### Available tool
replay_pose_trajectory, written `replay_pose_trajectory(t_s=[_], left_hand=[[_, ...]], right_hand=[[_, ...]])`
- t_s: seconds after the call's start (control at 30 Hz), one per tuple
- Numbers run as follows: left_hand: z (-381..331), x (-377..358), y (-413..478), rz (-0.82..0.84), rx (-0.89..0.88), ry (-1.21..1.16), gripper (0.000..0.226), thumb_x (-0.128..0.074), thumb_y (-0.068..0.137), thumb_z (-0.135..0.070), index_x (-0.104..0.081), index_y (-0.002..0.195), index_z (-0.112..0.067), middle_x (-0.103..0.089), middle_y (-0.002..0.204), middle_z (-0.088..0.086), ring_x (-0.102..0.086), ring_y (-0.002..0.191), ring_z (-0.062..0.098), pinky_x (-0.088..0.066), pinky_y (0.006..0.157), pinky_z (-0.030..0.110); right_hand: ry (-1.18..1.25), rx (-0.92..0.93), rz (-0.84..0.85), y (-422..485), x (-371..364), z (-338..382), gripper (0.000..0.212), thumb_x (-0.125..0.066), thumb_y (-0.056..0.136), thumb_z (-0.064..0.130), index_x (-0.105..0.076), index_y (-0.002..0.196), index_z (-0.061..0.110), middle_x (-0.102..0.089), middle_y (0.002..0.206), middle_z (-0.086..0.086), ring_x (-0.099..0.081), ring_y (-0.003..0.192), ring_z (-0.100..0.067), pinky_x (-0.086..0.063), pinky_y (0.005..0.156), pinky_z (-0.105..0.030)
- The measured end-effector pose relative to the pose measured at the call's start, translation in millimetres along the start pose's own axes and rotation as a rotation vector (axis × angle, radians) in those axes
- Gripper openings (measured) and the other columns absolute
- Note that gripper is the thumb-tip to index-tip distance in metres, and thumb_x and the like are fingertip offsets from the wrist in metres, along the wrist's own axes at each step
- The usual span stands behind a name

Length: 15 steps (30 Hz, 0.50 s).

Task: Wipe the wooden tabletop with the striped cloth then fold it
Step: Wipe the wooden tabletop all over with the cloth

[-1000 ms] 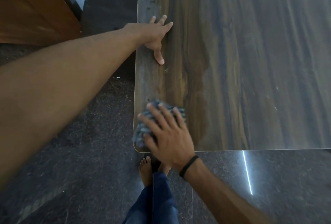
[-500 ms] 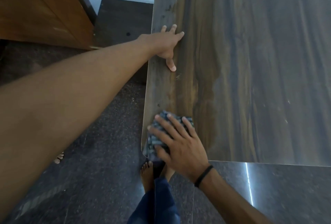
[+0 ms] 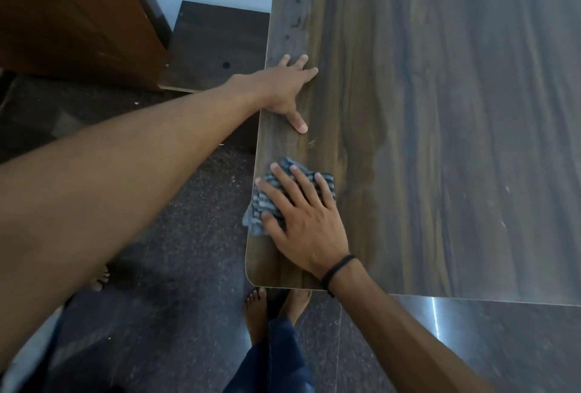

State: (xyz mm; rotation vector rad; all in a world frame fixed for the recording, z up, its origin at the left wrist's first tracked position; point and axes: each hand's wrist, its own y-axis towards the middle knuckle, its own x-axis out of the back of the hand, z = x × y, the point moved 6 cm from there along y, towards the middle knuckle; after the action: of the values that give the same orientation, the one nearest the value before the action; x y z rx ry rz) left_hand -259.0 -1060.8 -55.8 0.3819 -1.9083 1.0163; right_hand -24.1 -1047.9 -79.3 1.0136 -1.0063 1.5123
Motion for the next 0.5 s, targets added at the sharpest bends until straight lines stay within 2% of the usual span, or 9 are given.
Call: replay_pose_trajectory(t_s=[0.07,0.2,0.23,0.33,0.37,0.47,0.5], left_hand=[[-1,-1,1,0.009,0.002,0.025,0.131,-0.086,0.066,-0.052,0.003,0.159,-0.023,0.017,0.166,0.003,0.015,0.151,0.033,-0.015,0.119,0.062],[-2,3,1,0.025,0.004,0.065,0.133,-0.086,0.066,-0.052,0.004,0.159,-0.021,0.017,0.165,0.006,0.014,0.151,0.036,-0.016,0.118,0.061],[-4,3,0,0.031,0.007,0.063,0.133,-0.086,0.067,-0.052,0.005,0.159,-0.020,0.018,0.165,0.006,0.014,0.151,0.036,-0.015,0.118,0.060],[-6,2,-2,0.038,0.018,0.059,0.132,-0.086,0.068,-0.050,0.005,0.159,-0.020,0.019,0.165,0.006,0.016,0.150,0.035,-0.015,0.118,0.059],[-6,2,-2,0.038,0.021,0.059,0.132,-0.086,0.067,-0.050,0.005,0.159,-0.020,0.019,0.165,0.005,0.015,0.150,0.035,-0.015,0.118,0.059],[-4,7,1,0.041,0.021,0.045,0.126,-0.085,0.071,-0.049,0.000,0.160,-0.020,0.015,0.166,0.004,0.011,0.151,0.035,-0.017,0.118,0.059],[-3,10,1,0.037,0.019,0.019,0.119,-0.082,0.075,-0.047,-0.004,0.160,-0.021,0.012,0.166,0.004,0.008,0.152,0.033,-0.017,0.120,0.058]], right_hand=[[-0.038,0.086,0.007,-9,0,-9,0.056,-0.034,0.100,0.055,-0.028,0.155,0.046,-0.019,0.167,0.014,-0.011,0.156,-0.014,-0.008,0.125,-0.048],[-0.017,-0.146,-0.042,15,11,-26,0.057,-0.034,0.099,0.056,-0.029,0.155,0.047,-0.020,0.167,0.012,-0.012,0.155,-0.016,-0.006,0.125,-0.048],[-0.010,-0.115,-0.020,14,9,-18,0.057,-0.033,0.099,0.055,-0.028,0.155,0.046,-0.019,0.167,0.011,-0.011,0.155,-0.017,-0.004,0.125,-0.049],[-0.031,0.153,0.072,0,4,-14,0.056,-0.033,0.100,0.055,-0.026,0.155,0.047,-0.015,0.168,0.015,-0.007,0.156,-0.013,-0.002,0.126,-0.047],[-0.043,0.155,0.055,2,8,-22,0.056,-0.033,0.100,0.055,-0.027,0.155,0.047,-0.016,0.167,0.015,-0.008,0.156,-0.013,-0.003,0.126,-0.046],[0.002,-0.066,-0.010,28,18,-33,0.056,-0.034,0.099,0.053,-0.028,0.155,0.047,-0.019,0.167,0.013,-0.011,0.156,-0.016,-0.003,0.125,-0.048],[0.017,-0.065,0.007,30,15,-23,0.057,-0.034,0.099,0.052,-0.027,0.155,0.046,-0.018,0.167,0.012,-0.010,0.156,-0.017,-0.002,0.125,-0.048]])
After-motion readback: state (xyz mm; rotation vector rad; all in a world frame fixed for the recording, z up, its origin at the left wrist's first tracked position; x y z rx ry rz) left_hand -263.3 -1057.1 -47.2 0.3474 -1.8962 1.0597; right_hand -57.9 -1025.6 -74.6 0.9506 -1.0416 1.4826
